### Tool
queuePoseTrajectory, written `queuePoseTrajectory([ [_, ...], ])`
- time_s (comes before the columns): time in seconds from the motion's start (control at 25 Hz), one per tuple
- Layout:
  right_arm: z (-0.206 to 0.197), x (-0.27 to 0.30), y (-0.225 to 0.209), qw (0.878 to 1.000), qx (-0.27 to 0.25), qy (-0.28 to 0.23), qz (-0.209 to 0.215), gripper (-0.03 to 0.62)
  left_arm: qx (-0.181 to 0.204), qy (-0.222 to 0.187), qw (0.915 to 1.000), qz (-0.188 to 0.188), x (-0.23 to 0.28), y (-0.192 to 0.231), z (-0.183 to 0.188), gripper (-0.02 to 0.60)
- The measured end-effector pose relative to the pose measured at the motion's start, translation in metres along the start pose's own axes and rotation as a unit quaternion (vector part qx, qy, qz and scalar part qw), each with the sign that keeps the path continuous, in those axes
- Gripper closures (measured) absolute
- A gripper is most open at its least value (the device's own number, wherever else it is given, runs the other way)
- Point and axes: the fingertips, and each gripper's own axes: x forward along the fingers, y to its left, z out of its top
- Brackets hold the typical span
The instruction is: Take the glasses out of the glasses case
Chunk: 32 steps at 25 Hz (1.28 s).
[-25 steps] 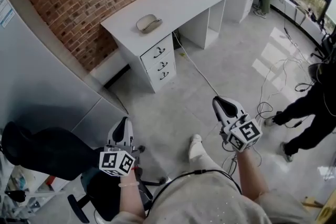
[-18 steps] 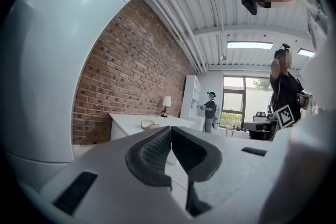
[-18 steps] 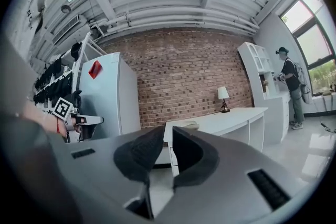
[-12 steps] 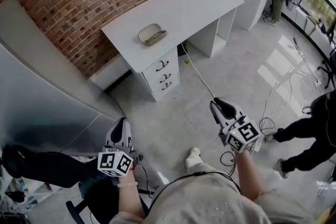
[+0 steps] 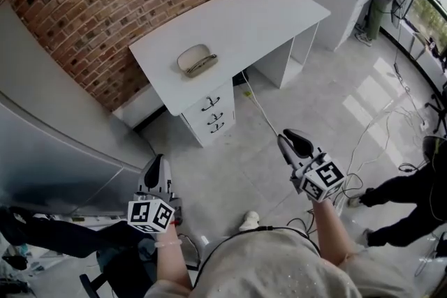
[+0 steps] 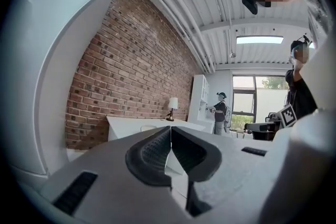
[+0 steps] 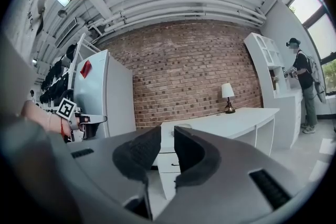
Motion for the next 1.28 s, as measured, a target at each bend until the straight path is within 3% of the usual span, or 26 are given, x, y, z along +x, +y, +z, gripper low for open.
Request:
queuePoseTrajectory([
  [0.68,-0.004,0.022,-0.039,1.0,0.023,-0.002,0.013,0.503,0.027,0.024,0.9989,-0.031,0.062,-0.026,-0.005,0.575],
  [1.0,-0.004,0.068,-0.047,0.999,0.024,-0.006,0.035,0.496,0.043,0.013,0.9988,-0.019,0.088,0.003,0.005,0.575],
  [1.28,0.007,0.137,-0.068,0.998,0.01,0.013,0.059,0.494,0.028,-0.012,0.9994,-0.013,0.15,0.037,0.017,0.575],
])
